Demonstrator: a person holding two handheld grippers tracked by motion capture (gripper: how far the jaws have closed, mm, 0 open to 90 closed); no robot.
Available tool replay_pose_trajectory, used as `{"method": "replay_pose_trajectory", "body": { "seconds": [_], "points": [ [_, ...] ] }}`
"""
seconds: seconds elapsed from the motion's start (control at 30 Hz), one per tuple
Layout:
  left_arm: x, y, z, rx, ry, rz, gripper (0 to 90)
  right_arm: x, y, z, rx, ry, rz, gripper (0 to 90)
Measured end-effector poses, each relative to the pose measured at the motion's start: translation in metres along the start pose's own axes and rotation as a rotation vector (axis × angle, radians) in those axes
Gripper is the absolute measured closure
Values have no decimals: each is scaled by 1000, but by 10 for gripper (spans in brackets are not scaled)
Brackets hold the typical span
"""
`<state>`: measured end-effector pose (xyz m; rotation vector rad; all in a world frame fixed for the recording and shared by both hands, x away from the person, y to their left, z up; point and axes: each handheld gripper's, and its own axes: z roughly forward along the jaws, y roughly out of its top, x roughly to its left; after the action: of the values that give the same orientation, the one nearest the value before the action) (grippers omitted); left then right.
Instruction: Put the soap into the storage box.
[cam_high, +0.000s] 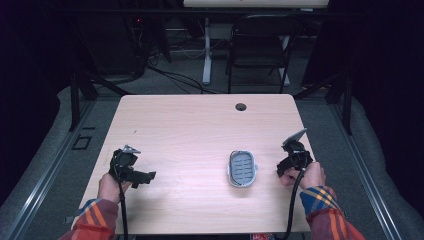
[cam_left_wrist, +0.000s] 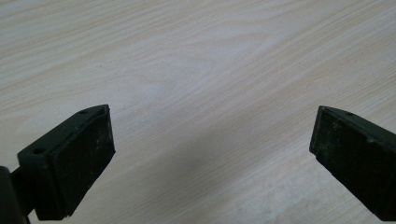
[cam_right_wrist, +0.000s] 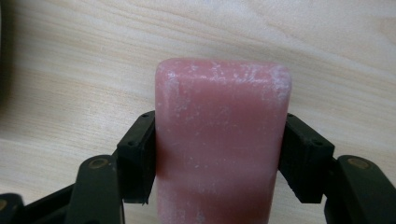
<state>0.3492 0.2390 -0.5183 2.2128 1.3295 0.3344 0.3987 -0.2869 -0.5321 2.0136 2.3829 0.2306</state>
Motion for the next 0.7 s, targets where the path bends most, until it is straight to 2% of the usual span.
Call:
{"method": "replay_pose_trajectory", "body": {
  "seconds": [0.1,0.13,0.4,0.53,0.6,0.7],
  "points": [
    [0,0,0,-5,-1,-2,0,-1,0,-4,8,-1,-7,371],
    [1,0,-1,-5,-2,-3,0,0,0,-4,-9,0,4,371],
    [1,0,-1,-11,-5,-8,0,0,2,-16,-8,0,-24,371],
    [1,0,-1,-10,-6,-6,0,4,3,-20,-25,6,-28,372],
    [1,0,0,-9,-7,-6,0,7,5,-24,-11,-6,-53,372],
    [1,0,-1,-9,-7,-6,0,12,6,-29,-32,4,-56,372]
  ]
}}
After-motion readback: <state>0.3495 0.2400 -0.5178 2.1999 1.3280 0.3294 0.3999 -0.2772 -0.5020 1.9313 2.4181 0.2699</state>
